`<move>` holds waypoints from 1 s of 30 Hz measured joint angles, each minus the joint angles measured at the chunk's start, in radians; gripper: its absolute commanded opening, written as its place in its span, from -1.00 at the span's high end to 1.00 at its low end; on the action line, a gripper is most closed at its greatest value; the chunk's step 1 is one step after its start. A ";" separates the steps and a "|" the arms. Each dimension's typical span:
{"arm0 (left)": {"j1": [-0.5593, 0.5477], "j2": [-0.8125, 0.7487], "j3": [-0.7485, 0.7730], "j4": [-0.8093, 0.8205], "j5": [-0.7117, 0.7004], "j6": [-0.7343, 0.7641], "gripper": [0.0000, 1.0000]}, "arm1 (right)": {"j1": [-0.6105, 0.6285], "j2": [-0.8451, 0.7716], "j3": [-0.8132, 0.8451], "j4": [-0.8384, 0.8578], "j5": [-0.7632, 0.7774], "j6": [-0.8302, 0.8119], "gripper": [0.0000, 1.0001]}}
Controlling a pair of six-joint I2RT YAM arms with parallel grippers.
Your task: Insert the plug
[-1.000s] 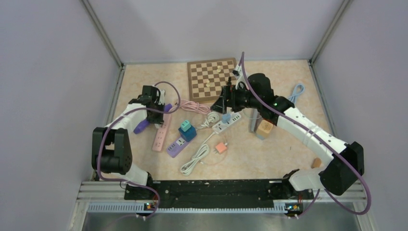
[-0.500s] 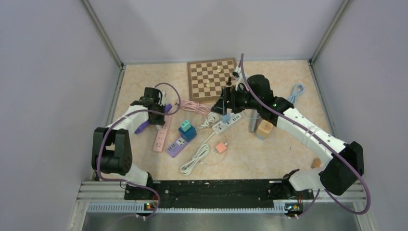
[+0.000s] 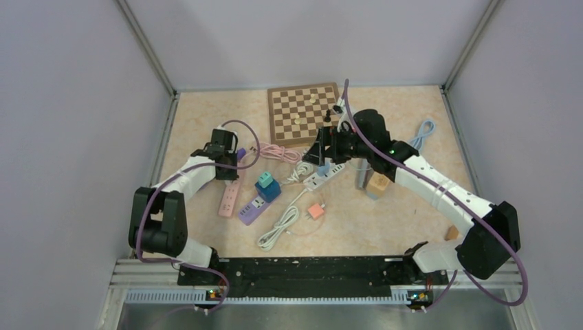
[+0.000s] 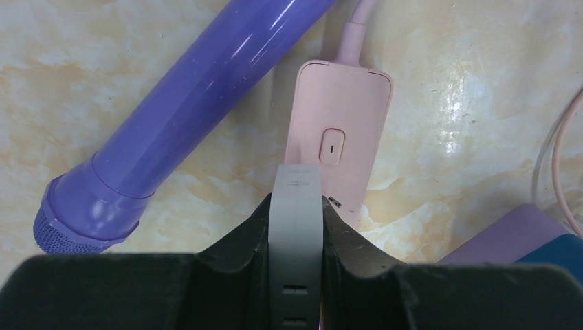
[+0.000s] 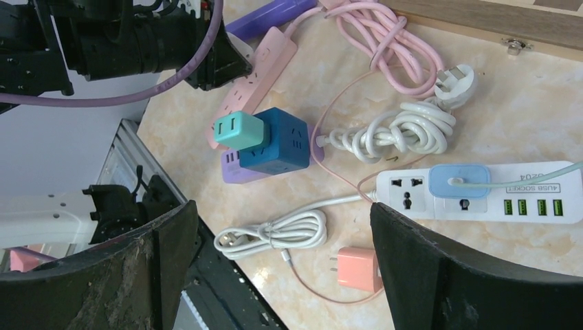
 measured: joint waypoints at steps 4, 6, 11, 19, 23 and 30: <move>-0.008 0.001 -0.001 0.002 -0.018 -0.016 1.00 | -0.003 -0.001 -0.016 0.015 0.004 0.006 -0.84; -0.008 0.002 -0.001 0.002 -0.018 -0.023 1.00 | -0.005 -0.001 -0.027 0.016 0.007 0.009 -0.84; -0.006 0.016 0.007 -0.003 0.000 -0.026 1.00 | -0.005 -0.002 -0.032 0.016 0.014 0.018 -0.84; 0.014 0.076 0.077 -0.074 0.071 0.019 1.00 | -0.011 -0.014 -0.032 0.016 0.021 0.025 -0.84; 0.014 0.081 0.086 -0.085 0.063 0.026 1.00 | -0.011 -0.022 -0.032 0.016 0.026 0.027 -0.84; 0.001 0.081 0.086 -0.085 0.033 0.035 0.98 | -0.012 -0.023 -0.032 0.016 0.034 0.027 -0.84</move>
